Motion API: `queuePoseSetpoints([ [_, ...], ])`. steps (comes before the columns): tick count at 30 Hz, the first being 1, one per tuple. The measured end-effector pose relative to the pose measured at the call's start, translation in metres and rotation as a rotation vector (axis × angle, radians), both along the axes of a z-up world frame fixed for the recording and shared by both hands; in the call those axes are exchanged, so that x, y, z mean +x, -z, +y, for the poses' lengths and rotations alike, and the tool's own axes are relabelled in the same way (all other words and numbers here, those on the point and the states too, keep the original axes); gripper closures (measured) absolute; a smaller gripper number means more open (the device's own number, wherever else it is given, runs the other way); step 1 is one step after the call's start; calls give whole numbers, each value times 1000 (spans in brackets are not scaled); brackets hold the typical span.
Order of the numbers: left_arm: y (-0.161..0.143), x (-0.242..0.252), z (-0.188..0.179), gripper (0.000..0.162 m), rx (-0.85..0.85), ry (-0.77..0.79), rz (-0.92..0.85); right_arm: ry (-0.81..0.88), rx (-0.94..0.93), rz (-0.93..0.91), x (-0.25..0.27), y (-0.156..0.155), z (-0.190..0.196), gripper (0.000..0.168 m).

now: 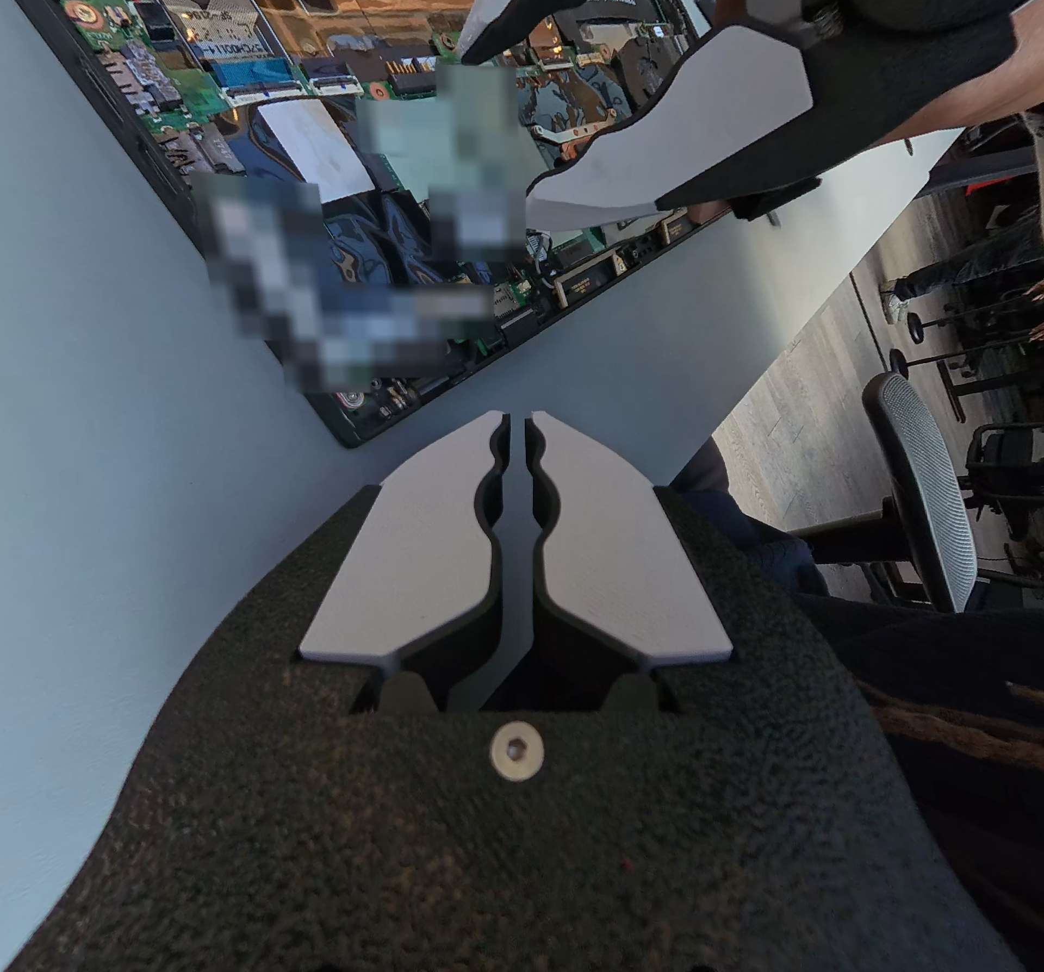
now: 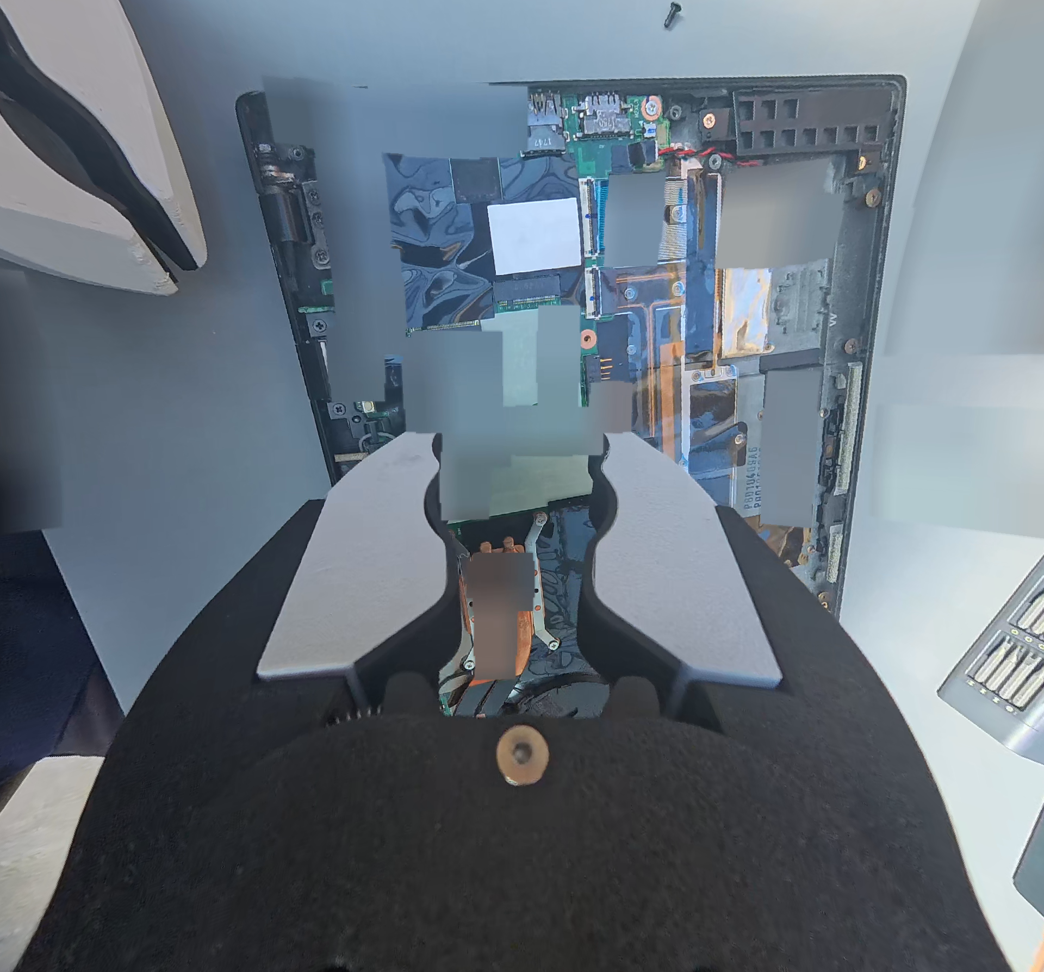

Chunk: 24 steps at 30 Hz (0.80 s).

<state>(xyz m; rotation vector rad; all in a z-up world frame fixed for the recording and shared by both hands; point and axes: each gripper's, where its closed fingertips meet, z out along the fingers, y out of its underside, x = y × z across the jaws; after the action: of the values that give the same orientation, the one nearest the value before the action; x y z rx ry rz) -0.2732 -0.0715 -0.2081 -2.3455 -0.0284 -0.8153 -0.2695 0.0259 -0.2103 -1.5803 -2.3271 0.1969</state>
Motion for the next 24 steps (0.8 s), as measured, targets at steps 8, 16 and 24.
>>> queuePoseSetpoints([
  [8, 0, 0, 0, 158, 1, 2, 0, -19, 14, -21, 1, 1, 0, 121],
  [16, 0, -1, 0, 158, 2, -3, -1, -43, 51, -29, 1, -4, 3, 120],
  [24, -1, -1, 0, 158, 2, -1, -8, -31, -188, -30, 13, -6, -35, 125],
])
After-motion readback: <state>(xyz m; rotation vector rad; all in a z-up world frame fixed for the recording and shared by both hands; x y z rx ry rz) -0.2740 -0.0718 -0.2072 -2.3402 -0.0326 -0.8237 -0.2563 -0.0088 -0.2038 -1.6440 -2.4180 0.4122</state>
